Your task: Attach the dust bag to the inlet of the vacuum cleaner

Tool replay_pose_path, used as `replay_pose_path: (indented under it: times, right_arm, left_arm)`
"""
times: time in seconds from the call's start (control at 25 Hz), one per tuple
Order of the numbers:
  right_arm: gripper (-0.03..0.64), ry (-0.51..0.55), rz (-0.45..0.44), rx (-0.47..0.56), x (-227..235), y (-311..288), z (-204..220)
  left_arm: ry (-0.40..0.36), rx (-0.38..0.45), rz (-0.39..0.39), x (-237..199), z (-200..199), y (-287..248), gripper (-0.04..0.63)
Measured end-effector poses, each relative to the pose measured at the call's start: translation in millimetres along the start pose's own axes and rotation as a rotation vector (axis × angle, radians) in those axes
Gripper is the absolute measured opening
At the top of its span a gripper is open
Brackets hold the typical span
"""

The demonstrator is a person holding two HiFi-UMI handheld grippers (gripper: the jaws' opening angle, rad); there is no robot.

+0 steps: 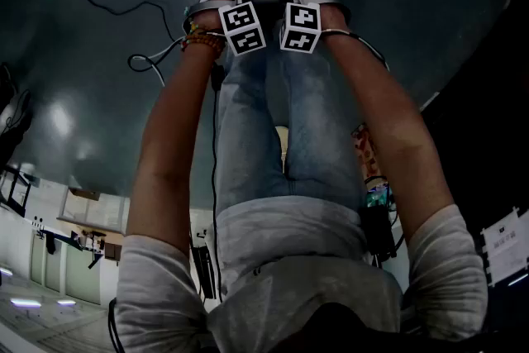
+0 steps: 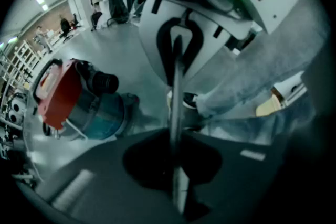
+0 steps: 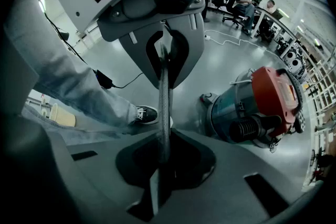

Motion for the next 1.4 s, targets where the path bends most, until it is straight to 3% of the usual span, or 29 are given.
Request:
replay_pose_path:
  times: [0.2,0.44,0.64,0.76,0.88,1.08,1.28,1.4]
  right_arm:
    - [0.030,0.018,0.007,0.015,6,6,3]
    - [0.030,-0.018,0.012,0.057,35,-8,13]
    - [0.031,-0.019,0.048,0.049,73,-14,38]
    - [0.030,-0.026,0.069,0.051,86,-19,43]
    - [0.031,-0.062,0.074,0.036,88,-39,43]
    - [0.031,-0.075,0.064,0.013,132,-44,61]
    - [0.031,-0.088,0.046,0.009,136,-69,63]
    - [0.031,-0.059,0.055,-0.004,136,-56,62]
  left_arm:
    - [0.002,-0.033,-0.018,1,-8,9,0.026]
    - [0.061,-0.041,-0.043,-31,-17,15,0.026]
    - [0.003,-0.082,-0.095,-66,-41,14,0.025]
    - [0.027,-0.092,-0.118,-81,-45,13,0.025]
    - [0.056,-0.086,-0.115,-95,-37,-2,0.026]
    - [0.046,-0.101,-0.110,-137,-59,5,0.025]
    - [0.003,-0.104,-0.107,-146,-51,-5,0.025]
    - [0.015,-0.086,-0.106,-141,-53,-3,0.022]
Point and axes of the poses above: the fingertips, and each gripper's own axes: y backward along the fingers, x to its right, z out of its underside, the point moved 6 cm from there along y, backward along the fingers, and after that the axes turned 13 degrees about z, right-handed, at the moved point
